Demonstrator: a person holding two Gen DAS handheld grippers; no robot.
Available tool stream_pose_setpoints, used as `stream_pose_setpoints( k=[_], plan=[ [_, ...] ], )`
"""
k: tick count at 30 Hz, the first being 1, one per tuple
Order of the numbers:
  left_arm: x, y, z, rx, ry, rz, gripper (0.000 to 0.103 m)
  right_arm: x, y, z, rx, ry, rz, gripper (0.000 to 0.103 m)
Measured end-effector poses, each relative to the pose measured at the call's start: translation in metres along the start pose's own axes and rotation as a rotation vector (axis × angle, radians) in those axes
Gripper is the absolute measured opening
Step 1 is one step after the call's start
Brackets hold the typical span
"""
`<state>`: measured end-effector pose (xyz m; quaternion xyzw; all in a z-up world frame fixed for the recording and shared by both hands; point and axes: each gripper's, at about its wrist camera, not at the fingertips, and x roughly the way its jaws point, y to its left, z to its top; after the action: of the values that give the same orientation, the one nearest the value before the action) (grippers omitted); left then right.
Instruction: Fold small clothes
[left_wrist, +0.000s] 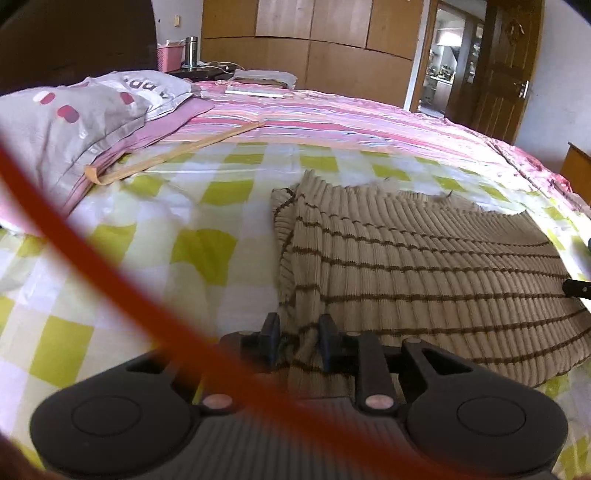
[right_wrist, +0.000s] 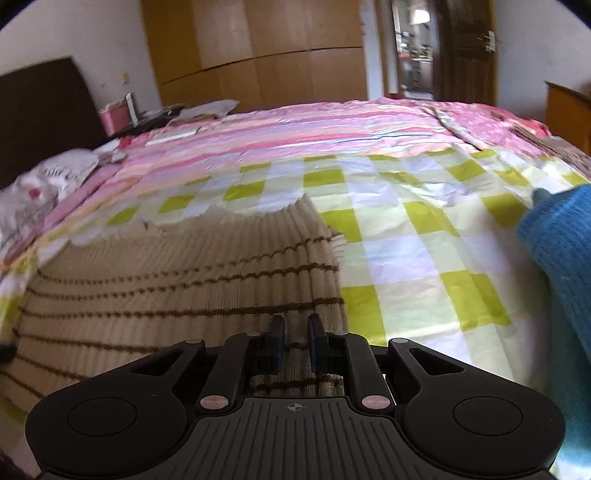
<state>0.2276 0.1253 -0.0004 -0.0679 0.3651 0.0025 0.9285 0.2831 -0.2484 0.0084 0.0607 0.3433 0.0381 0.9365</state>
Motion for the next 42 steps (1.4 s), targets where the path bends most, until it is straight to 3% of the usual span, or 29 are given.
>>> stream_pose_setpoints(
  k=[4, 7, 14, 37, 42],
  plan=[
    [-0.010, 0.003, -0.009, -0.027, -0.011, -0.032, 0.030, -0.020, 0.005, -0.008, -0.014, -0.022, -0.023, 0.016],
    [-0.009, 0.006, -0.016, -0.040, -0.005, -0.050, 0.030, -0.011, 0.008, -0.019, -0.055, 0.035, -0.076, 0.016],
    [-0.008, 0.004, -0.024, 0.011, 0.021, -0.067, 0.030, -0.005, 0.014, -0.021, -0.029, 0.053, -0.133, 0.017],
    [-0.009, 0.009, -0.025, 0.006, 0.031, -0.101, 0.030, -0.012, 0.006, -0.023, 0.099, 0.093, -0.145, 0.018],
    [-0.008, 0.011, -0.025, -0.003, 0.033, -0.110, 0.030, -0.018, 0.003, -0.025, 0.149, 0.069, -0.138, 0.018]
  ],
)
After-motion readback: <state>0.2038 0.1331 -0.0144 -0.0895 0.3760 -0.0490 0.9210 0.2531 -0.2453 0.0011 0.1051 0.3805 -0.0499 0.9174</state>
